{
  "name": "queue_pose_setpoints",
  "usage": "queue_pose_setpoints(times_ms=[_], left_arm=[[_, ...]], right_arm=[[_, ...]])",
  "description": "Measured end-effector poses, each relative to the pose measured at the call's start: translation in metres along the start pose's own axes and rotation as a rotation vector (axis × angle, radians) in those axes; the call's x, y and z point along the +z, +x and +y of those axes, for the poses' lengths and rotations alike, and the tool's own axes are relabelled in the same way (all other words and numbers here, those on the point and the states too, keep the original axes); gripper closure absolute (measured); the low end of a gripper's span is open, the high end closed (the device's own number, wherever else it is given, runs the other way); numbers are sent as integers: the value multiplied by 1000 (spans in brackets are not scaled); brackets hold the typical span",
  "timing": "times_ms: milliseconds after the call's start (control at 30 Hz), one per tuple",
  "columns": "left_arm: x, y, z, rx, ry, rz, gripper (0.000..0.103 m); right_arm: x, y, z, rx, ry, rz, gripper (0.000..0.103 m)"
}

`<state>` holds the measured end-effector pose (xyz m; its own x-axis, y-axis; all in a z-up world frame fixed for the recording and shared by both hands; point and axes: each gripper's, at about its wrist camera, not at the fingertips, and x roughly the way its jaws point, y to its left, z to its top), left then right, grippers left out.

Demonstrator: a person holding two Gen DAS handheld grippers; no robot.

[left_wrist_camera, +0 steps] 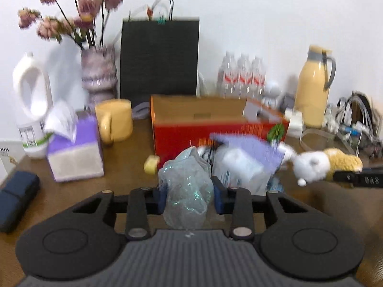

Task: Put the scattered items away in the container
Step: 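Carry plush toy and plastic bag into the cardboard box and release both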

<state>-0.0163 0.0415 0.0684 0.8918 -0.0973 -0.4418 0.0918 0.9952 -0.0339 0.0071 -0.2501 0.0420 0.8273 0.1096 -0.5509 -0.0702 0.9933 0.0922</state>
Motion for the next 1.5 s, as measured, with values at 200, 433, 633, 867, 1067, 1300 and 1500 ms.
queue_pose_setpoints(times_ms=[200, 433, 633, 867, 1067, 1300, 1500], left_arm=[[40, 2, -4, -31, -32, -68, 66], [118, 47, -12, -58, -81, -102, 66], [172, 101, -24, -25, -90, -75, 66], [214, 154, -26, 13, -91, -25, 66], [214, 226, -23, 69, -98, 102, 66], [190, 291, -10, 80, -136, 208, 66], [166, 328, -7, 97, -125, 288, 66]], right_arm=[[35, -27, -11, 36, -18, -98, 57], [104, -5, -4, 105, -52, -182, 57], [165, 46, 2, 147, -53, -181, 57], [230, 95, 18, 169, -70, -146, 57], [255, 171, 27, 125, -78, -23, 57], [236, 262, 33, 117, -58, 133, 57], [222, 299, 48, 100, -109, 193, 56]])
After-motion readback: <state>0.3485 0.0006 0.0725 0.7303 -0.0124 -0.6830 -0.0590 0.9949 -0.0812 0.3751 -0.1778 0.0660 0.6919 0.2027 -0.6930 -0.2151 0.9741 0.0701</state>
